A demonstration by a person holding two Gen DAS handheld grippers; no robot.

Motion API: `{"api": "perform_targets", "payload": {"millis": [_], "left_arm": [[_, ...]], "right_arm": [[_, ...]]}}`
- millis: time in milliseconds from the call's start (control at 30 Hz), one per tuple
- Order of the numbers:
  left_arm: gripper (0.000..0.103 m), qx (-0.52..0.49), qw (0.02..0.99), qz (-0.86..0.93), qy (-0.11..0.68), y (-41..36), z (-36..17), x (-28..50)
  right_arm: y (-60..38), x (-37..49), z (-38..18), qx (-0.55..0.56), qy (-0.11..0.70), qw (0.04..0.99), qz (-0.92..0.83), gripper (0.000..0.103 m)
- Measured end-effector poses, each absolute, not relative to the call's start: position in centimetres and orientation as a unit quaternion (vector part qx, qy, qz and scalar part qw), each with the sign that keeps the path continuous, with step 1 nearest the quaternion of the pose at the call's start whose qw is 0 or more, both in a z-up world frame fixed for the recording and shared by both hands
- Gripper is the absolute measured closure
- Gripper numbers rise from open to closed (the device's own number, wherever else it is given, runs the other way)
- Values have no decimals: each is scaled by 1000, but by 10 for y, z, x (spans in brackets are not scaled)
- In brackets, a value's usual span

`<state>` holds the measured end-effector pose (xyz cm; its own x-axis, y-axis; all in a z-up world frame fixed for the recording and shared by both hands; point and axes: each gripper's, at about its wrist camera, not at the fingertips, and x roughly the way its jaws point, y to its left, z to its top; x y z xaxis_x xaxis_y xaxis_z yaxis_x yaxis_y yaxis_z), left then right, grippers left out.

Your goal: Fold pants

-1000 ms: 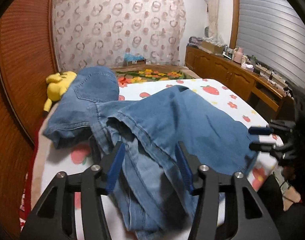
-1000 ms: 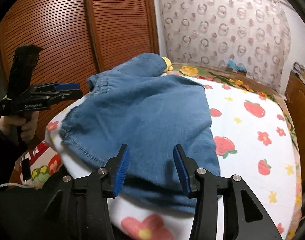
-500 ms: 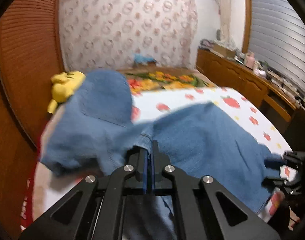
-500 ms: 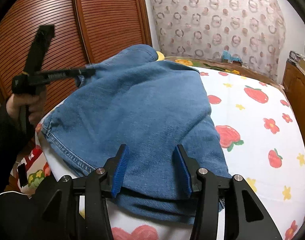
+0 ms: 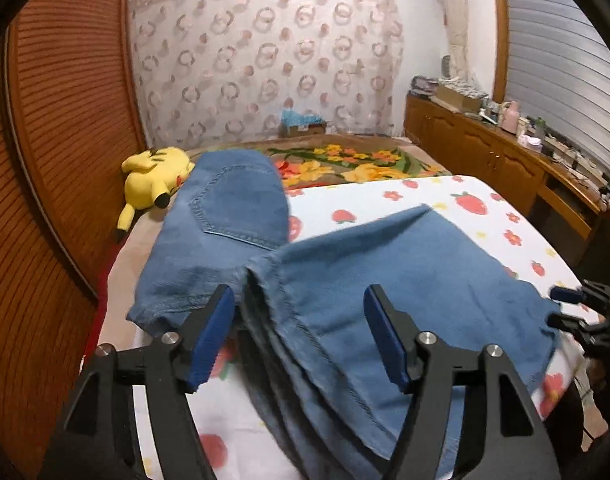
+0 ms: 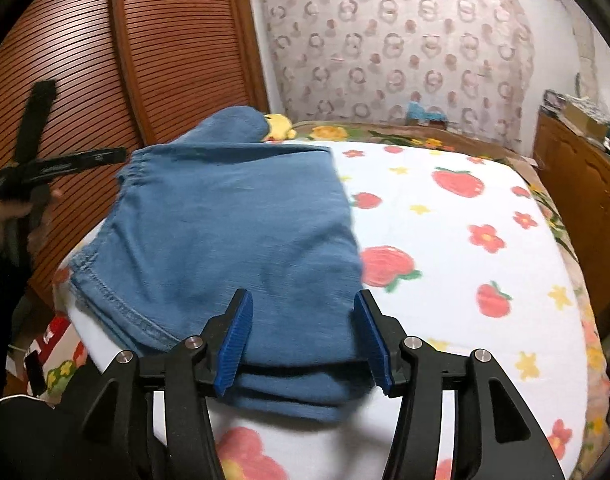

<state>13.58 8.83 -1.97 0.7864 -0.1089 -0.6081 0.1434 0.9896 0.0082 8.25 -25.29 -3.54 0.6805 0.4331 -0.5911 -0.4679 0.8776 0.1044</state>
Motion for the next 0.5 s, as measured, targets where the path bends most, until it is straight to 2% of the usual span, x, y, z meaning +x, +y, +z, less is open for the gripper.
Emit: {"api": "perform_targets", "payload": {"millis": [233,500], "left_arm": [[35,38,941,-110,318,49,-25,104],[35,51,922,-113,366,29,-70,92]], "right_arm": [[-261,83,-43,-8,339,911,234,47],[-270,91,-43,19,355,904,237,47]]}}
